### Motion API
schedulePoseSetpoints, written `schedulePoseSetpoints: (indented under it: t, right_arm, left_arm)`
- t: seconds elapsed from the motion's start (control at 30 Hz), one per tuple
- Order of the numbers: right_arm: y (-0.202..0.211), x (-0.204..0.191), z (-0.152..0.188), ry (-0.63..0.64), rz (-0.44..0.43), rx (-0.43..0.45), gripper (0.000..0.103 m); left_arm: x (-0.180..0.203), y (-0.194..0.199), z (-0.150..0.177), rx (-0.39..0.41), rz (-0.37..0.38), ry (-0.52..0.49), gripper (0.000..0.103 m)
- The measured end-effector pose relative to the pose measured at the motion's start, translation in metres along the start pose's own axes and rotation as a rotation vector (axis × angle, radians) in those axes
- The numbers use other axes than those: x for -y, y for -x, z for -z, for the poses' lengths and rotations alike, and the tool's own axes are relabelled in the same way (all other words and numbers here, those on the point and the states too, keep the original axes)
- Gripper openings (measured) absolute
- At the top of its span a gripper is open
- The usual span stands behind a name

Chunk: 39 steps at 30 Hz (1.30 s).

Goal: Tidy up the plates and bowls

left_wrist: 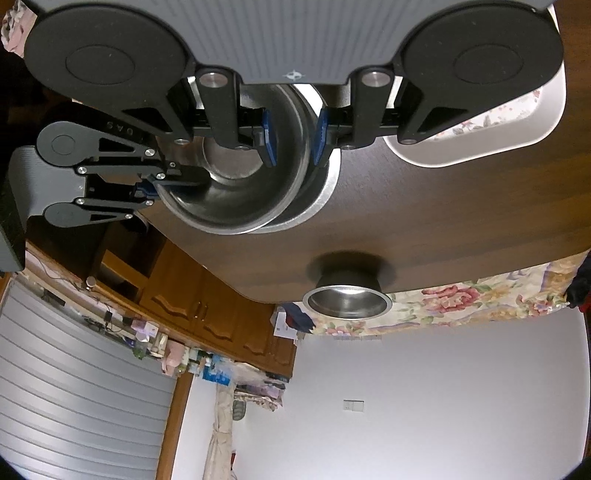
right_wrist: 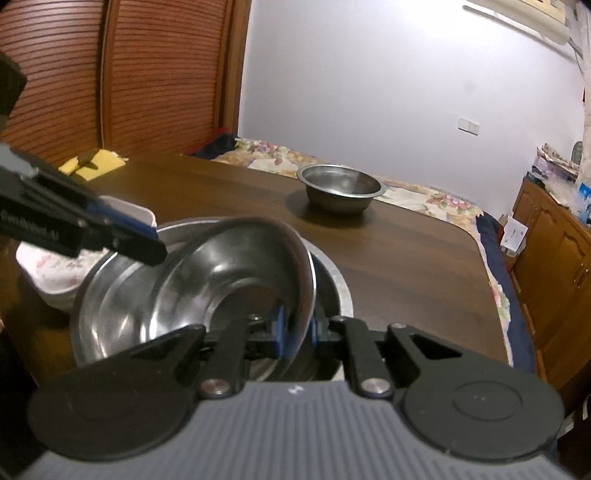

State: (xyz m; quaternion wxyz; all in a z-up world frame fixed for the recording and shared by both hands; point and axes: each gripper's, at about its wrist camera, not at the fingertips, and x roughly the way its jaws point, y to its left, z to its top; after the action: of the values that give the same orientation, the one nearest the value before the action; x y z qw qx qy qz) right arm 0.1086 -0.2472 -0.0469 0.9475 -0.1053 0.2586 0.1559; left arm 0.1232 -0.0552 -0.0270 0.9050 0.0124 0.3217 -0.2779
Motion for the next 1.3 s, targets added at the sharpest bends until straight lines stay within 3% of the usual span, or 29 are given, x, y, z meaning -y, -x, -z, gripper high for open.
schedulePoseSetpoints:
  t: [0.3,1.3]
  right_arm:
    - [-0.001,0.003,0.001,-0.031,-0.014,0.000,0.015]
    - [0.030,0.030,-0.012,-0.148,0.005,0.144,0.015]
  left_arm:
    - [0.002,0.004,-0.001,0.024,-0.019,-0.005,0.024]
    - [-0.005,0.008,-0.034,0.114,-0.078,-0.040,0.024]
